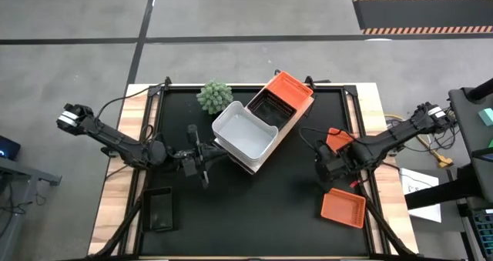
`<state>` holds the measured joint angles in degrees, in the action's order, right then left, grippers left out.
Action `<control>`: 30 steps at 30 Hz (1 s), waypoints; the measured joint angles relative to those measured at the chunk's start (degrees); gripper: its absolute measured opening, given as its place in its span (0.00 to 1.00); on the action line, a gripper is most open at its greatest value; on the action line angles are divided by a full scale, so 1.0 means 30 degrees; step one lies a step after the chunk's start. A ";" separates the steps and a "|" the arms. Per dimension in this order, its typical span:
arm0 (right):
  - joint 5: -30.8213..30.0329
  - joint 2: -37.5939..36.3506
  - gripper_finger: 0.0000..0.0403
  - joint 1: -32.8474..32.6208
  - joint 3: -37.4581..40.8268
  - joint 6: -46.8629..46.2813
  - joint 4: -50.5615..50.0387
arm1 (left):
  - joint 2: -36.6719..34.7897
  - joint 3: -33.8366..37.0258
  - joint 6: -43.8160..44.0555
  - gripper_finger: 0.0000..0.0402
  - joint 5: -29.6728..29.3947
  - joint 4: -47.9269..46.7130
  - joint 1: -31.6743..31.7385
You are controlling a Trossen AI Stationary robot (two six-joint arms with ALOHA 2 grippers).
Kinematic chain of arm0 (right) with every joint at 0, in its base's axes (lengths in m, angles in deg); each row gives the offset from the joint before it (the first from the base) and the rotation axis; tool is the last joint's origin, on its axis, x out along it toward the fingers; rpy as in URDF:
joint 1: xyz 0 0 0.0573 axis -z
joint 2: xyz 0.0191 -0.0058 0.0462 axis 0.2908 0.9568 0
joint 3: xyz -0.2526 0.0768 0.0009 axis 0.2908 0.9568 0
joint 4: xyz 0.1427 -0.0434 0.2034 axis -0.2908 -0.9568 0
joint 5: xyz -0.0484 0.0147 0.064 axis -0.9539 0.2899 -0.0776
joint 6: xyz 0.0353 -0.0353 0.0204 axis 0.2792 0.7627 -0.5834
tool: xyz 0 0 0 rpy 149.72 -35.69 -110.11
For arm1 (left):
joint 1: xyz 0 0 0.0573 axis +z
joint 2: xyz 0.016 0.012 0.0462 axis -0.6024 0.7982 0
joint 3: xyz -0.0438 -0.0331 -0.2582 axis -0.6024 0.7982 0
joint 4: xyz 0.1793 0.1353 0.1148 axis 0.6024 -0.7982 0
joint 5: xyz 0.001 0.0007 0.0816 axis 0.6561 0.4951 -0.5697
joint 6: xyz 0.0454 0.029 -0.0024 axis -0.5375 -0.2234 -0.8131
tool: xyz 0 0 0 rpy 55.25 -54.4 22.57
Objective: Stack baskets on shelf by color
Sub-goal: Stack the top orange bin on top of the other orange bin on the shelf
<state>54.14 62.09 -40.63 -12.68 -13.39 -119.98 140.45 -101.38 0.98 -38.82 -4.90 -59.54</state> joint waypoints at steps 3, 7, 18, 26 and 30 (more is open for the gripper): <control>0.0111 0.0002 0.07 0.0030 0.0000 -0.1060 0.0002 | 0.0000 0.0000 0.0000 0.04 0.0007 0.0000 0.0000; 0.0531 0.0002 0.19 0.0278 0.0000 -0.2322 -0.0074 | 0.0000 -0.0007 -0.0005 0.04 0.0007 0.0000 0.0000; -0.2012 0.0053 0.45 0.1802 0.0554 -0.0804 -0.0304 | 0.0000 -0.0005 -0.0007 0.04 0.0007 0.0000 0.0000; -0.1807 0.0412 0.45 0.1967 0.2362 0.3992 -0.0961 | 0.0000 0.0000 -0.0093 0.04 0.0012 0.0003 0.0000; -0.1987 0.0611 0.43 0.1960 0.2928 0.3750 -0.0786 | 0.0000 0.0000 -0.0139 0.04 0.0007 0.0007 0.0000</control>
<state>48.18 63.92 -34.75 -3.89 -2.14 -122.33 140.45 -101.38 0.57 -38.80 -4.87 -59.54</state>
